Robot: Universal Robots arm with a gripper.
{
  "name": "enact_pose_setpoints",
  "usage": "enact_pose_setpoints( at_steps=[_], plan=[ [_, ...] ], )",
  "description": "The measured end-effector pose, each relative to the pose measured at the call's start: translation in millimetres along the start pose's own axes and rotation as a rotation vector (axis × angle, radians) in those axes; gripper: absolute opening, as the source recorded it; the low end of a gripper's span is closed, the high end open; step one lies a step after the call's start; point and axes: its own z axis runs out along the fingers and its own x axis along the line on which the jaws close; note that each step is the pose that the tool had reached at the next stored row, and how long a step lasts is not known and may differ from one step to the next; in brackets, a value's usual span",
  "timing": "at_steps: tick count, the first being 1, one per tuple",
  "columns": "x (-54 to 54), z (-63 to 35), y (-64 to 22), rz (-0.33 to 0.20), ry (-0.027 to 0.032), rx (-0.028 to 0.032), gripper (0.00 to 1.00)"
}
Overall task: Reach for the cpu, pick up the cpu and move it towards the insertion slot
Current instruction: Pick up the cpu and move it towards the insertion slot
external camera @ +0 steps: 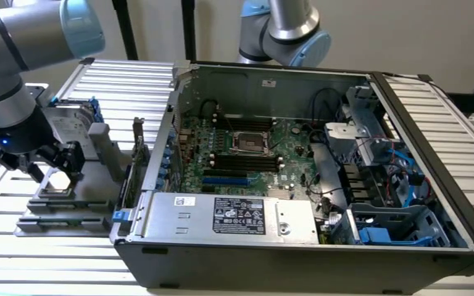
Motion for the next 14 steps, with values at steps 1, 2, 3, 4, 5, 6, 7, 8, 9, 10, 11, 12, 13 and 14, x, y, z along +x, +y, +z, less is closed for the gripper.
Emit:
enact_pose_setpoints(
  at_steps=[1,2,3,4,5,6,7,8,9,10,11,12,13,14],
  plan=[
    [0.1,0.6,0.4,0.000,0.0001,0.0019,0.71],
    [0.3,1.0,0.7,0.000,0.0004,0.0039,0.71],
    [0.5,1.4,1.0,0.001,0.0006,0.0064,0.71],
    [0.6,1.9,1.4,0.001,0.0008,0.0086,0.71],
    [0.8,2.4,1.8,0.001,0.0009,0.0107,0.71],
    [1.0,3.0,2.1,0.002,0.0011,0.0123,0.71],
    [1.0,3.5,2.2,0.002,0.0011,0.0137,0.71],
    [1.1,3.8,2.4,0.002,0.0014,0.0144,0.71],
    [1.3,4.2,2.5,0.002,0.0016,0.0147,0.71],
    [1.4,4.6,2.6,0.002,0.0016,0.0149,0.71],
    [1.6,5.0,2.7,0.003,0.0016,0.0151,0.71],
    [1.5,5.4,2.9,0.003,0.0016,0.0153,0.71],
    [1.5,5.7,3.1,0.004,0.0020,0.0155,0.71],
    [1.6,5.9,3.2,0.004,0.0022,0.0157,0.71]
  ],
)
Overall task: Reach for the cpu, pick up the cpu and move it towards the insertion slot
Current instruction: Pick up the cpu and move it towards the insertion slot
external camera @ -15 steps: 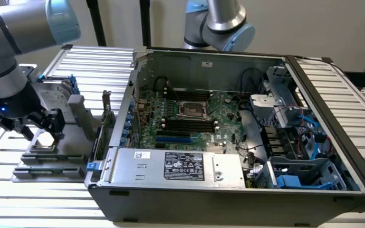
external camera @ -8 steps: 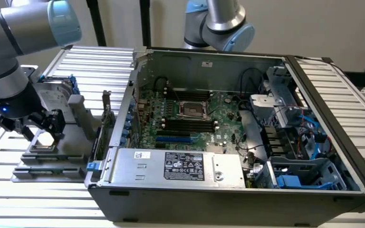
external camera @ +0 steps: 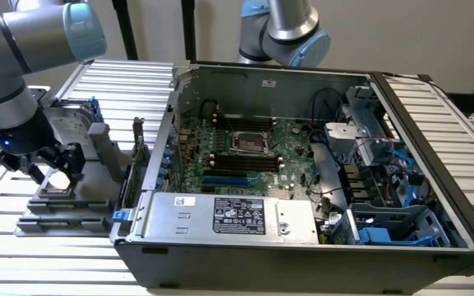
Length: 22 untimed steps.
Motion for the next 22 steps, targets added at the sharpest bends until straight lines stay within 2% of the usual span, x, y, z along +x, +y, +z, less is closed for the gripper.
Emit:
enact_pose_setpoints(
  at_steps=[14,15,16,22],
  plan=[
    [0.2,3.7,3.0,0.002,0.0023,0.0032,0.71],
    [0.2,3.7,3.0,0.002,0.0024,0.0032,0.69],
    [0.1,3.7,3.1,0.002,0.0023,0.0032,0.62],
    [0.1,3.7,3.1,0.002,0.0023,0.0033,0.60]
  ],
)
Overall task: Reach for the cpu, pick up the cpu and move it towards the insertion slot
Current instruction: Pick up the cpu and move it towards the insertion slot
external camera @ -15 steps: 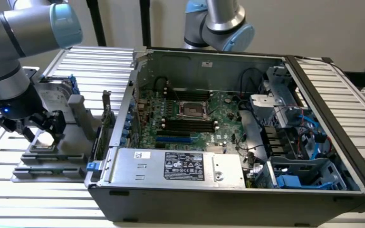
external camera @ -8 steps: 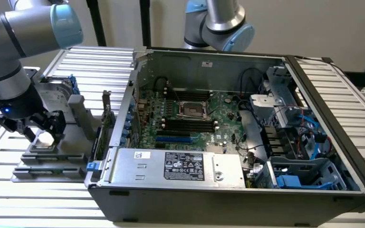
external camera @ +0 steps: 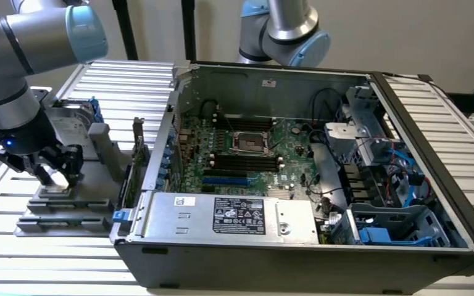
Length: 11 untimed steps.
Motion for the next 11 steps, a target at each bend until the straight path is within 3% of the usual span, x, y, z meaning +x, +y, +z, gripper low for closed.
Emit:
enact_pose_setpoints(
  at_steps=[2,7,11],
  plan=[
    [0.0,0.0,0.0,0.000,0.0000,0.0000,0.55],
    [0.1,-3.3,0.1,0.002,-0.0002,-0.0002,0.55],
    [-0.1,-19.7,0.1,0.003,0.0000,-0.0003,0.55]
  ],
)
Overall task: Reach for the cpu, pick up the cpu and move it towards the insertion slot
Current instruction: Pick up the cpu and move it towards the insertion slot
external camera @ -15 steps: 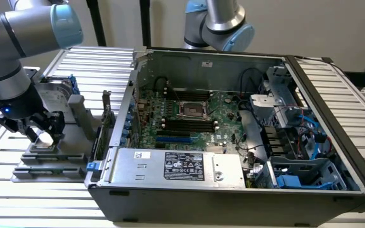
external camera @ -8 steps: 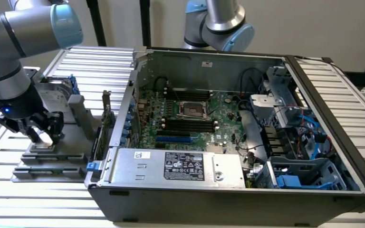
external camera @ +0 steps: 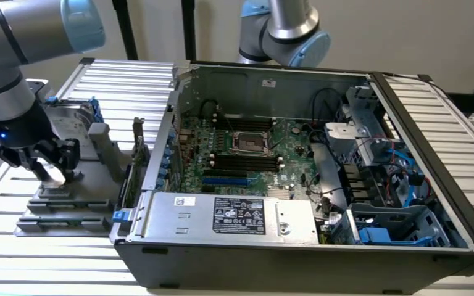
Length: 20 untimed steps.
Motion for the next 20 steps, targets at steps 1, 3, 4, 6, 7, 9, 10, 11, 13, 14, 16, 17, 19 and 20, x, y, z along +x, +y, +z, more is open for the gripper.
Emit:
enact_pose_setpoints(
  at_steps=[1,3,4,6,7,9,10,11,13,14,16,17,19,20],
  plan=[
    [-0.2,-4.9,0.1,0.000,0.0000,0.0000,0.55],
    [-0.9,-14.0,0.1,0.000,0.0001,0.0001,0.55],
    [-1.5,-18.5,0.0,0.000,0.0001,0.0001,0.55],
    [-3.4,-27.6,0.0,0.000,0.0003,0.0001,0.55],
    [-4.6,-32.0,-0.1,0.000,0.0005,0.0001,0.55],
    [-8.0,-41.1,-0.2,0.000,0.0009,0.0001,0.55],
    [-10.1,-46.0,-0.3,0.000,0.0013,0.0001,0.55],
    [-12.5,-50.5,-0.3,0.000,0.0013,-0.0001,0.55],
    [-18.5,-59.7,-0.4,0.000,0.0024,0.0000,0.55],
    [-21.7,-64.2,-0.5,0.000,0.0026,0.0000,0.55],
    [-28.4,-73.4,-0.5,0.000,0.0035,0.0000,0.55],
    [-32.1,-78.4,-0.6,0.000,0.0040,0.0000,0.55],
    [-38.9,-87.5,-0.7,0.000,0.0047,0.0000,0.55],
    [-42.3,-92.2,-0.8,0.000,0.0053,0.0001,0.55]
  ],
)
